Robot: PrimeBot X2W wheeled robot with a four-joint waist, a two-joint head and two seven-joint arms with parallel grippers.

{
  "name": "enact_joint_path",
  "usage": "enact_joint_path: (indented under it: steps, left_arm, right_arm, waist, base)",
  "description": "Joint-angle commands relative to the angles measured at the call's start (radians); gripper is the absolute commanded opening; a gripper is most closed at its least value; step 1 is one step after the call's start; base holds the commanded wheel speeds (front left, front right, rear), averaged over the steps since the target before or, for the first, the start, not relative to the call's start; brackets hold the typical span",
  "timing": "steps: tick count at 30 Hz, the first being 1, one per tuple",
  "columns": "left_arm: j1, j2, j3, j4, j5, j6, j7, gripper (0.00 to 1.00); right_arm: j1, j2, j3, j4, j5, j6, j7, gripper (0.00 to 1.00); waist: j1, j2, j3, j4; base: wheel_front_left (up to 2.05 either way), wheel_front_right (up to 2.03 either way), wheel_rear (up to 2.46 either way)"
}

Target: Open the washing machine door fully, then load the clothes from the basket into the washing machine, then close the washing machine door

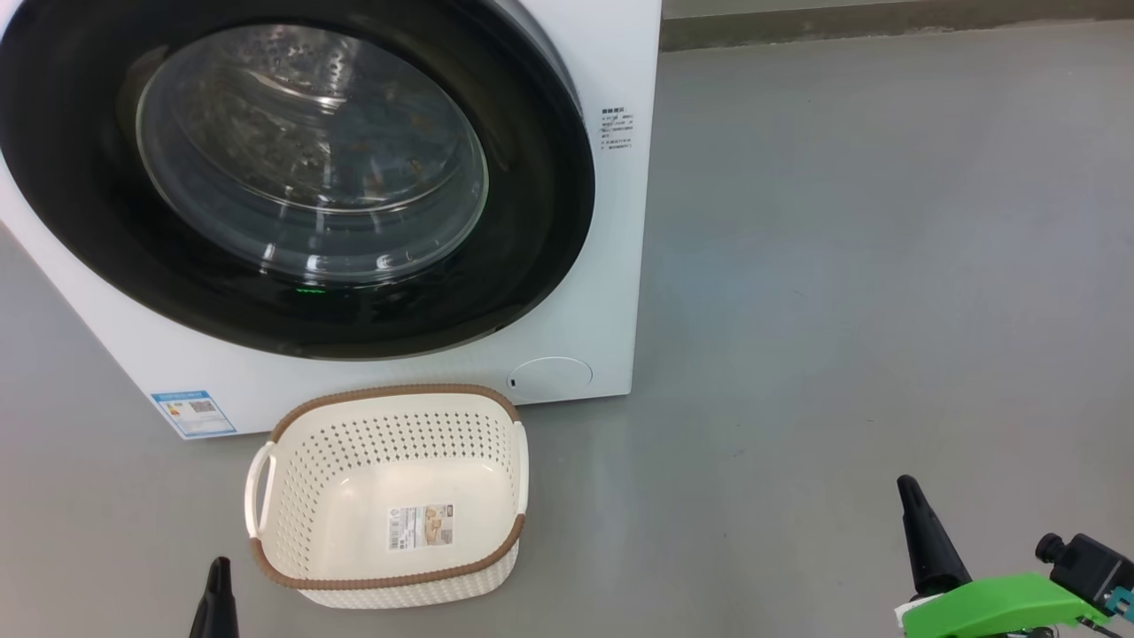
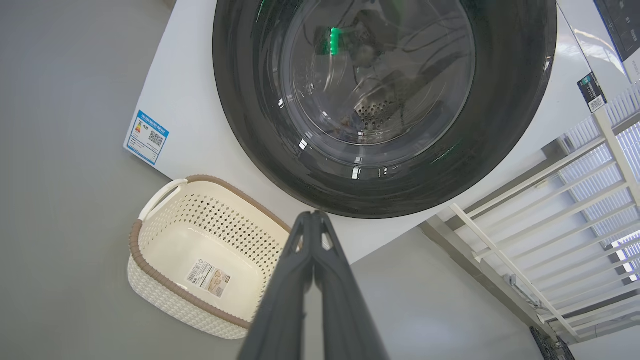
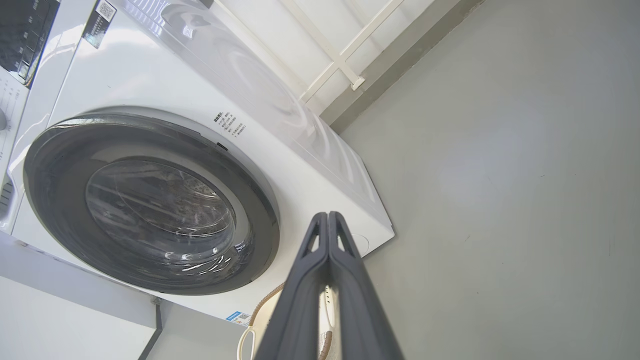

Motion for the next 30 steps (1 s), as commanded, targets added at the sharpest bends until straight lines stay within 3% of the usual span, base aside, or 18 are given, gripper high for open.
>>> enact_joint_path:
  steps: [1,30]
  left_arm:
    - [-0.050,0.016,0.021,-0.015,-0.030,-0.001,0.011,0.00]
    - [-0.106,0.019,0.037,0.011,-0.341,-0.002,0.093,0.00]
  right_arm:
    - [-0.043,-0.007,0.005,-0.025,0.035,-0.001,0.006,0.00]
    - [-0.057,-0.007,-0.017,-0.026,0.353,-0.002,0.089,0.00]
  waist:
    - [-0.0001,0.0000,0.000,0.000]
    - [-0.0001,0.0000,0.000,-0.004]
  base:
    - [0.00,0.00,0.00]
    - [0.00,0.00,0.00]
